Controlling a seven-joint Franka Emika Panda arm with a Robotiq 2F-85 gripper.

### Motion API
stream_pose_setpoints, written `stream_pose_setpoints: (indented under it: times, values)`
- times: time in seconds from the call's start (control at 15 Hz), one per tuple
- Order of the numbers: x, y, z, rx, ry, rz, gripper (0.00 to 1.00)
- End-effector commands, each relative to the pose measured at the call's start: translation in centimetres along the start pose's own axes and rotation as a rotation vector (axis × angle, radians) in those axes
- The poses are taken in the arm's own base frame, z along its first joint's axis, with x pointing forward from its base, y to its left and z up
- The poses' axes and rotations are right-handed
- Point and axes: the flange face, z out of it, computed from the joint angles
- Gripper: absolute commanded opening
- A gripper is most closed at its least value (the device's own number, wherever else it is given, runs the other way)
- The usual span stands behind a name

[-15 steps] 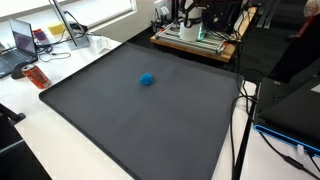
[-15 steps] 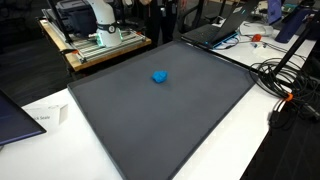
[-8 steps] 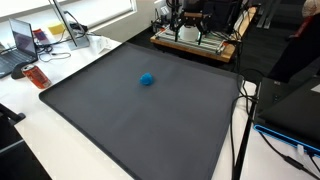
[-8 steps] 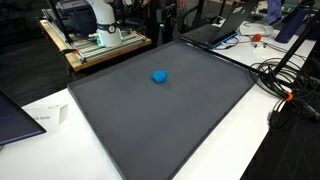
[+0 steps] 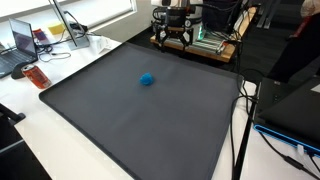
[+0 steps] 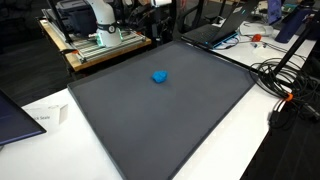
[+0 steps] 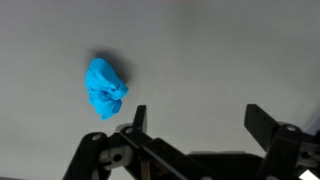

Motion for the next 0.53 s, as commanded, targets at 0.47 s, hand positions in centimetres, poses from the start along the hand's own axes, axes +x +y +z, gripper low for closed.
stream_pose_setpoints:
  times: [0.47]
  values:
    - [-1.1,5.3,4.0,0.065,0.044,-0.004,1.0]
